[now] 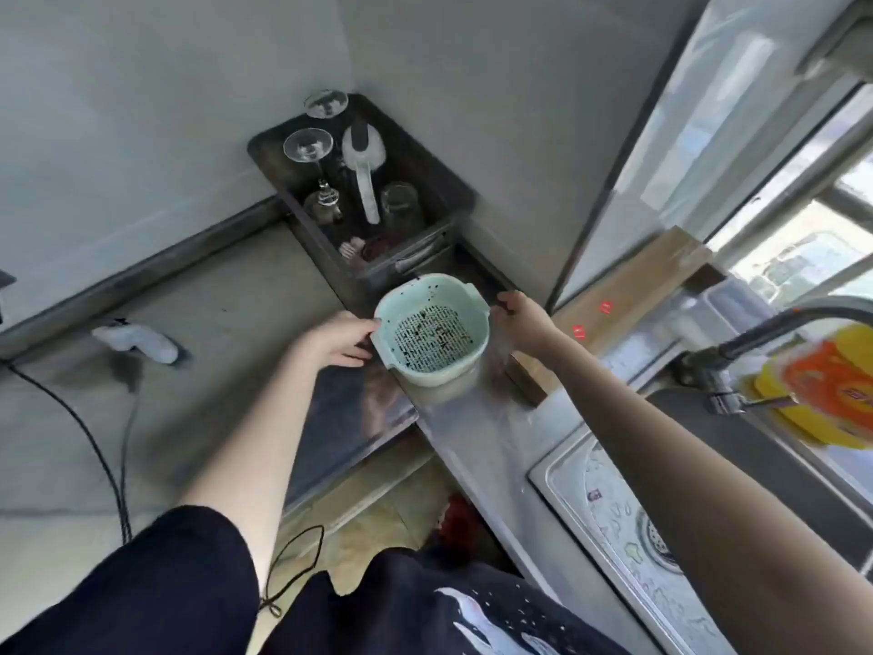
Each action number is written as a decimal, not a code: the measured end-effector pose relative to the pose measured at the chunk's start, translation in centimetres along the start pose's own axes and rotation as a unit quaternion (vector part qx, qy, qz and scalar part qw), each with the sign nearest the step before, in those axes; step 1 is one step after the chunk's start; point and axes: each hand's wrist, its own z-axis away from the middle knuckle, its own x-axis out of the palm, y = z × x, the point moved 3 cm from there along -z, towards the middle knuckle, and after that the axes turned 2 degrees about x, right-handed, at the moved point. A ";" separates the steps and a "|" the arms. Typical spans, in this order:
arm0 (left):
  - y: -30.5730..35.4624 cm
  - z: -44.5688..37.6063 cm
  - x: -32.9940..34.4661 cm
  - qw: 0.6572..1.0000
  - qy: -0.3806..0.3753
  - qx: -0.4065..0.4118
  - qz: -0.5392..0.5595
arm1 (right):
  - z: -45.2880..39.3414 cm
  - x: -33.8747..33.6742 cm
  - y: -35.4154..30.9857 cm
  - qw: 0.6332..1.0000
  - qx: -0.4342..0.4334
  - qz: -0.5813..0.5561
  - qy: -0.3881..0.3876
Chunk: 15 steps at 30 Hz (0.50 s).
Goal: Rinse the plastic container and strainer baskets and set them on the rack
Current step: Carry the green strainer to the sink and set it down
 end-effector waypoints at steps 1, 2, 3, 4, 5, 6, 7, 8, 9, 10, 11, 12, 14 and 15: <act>0.1 -0.4 0.1 1.000 -0.009 -0.009 0.012 | -0.4 0.1 -0.3 1.000 0.019 0.011 0.001; 0.3 -0.6 0.0 0.999 -0.015 -0.020 0.028 | -0.9 0.2 -0.4 0.999 0.034 0.025 -0.001; 0.3 -1.0 -0.1 0.999 -0.025 -0.028 0.039 | -1.3 0.5 -0.4 0.998 0.046 0.030 -0.004; 0.2 -1.3 -0.1 0.998 -0.035 -0.036 0.045 | -1.7 0.8 -0.4 0.998 0.054 0.030 -0.007; 0.1 -1.8 -0.2 0.997 -0.049 -0.043 0.046 | -2.2 1.3 -0.4 0.998 0.059 0.032 -0.014; 0.0 -2.1 -0.3 0.996 -0.062 -0.048 0.051 | -2.5 1.7 -0.4 0.997 0.063 0.030 -0.018; -0.2 -2.2 -0.4 0.994 -0.077 -0.051 0.058 | -2.8 2.0 -0.5 0.997 0.064 0.032 -0.022; -0.3 -2.3 -0.3 0.992 -0.092 -0.053 0.065 | -3.0 2.3 -0.6 0.997 0.060 0.030 -0.023; -0.5 -2.4 -0.3 0.991 -0.098 -0.055 0.070 | -3.1 2.5 -0.7 0.998 0.058 0.025 -0.022; -0.6 -2.5 -0.4 0.991 -0.101 -0.058 0.070 | -3.3 2.7 -0.7 0.998 0.056 0.020 -0.019; -0.7 -2.7 -0.4 0.991 -0.104 -0.054 0.066 | -3.2 2.8 -0.7 0.998 0.058 0.012 -0.018; -0.7 -2.7 -0.4 0.992 -0.107 -0.048 0.052 | -3.1 3.0 -0.6 0.998 0.060 0.005 -0.018; -0.6 -2.7 -0.6 0.993 -0.113 -0.031 0.024 | -2.7 3.1 -0.4 0.997 0.069 -0.003 -0.022; -0.5 -2.6 -0.7 0.993 -0.118 -0.024 0.013 | -2.4 3.1 -0.3 0.997 0.074 -0.010 -0.023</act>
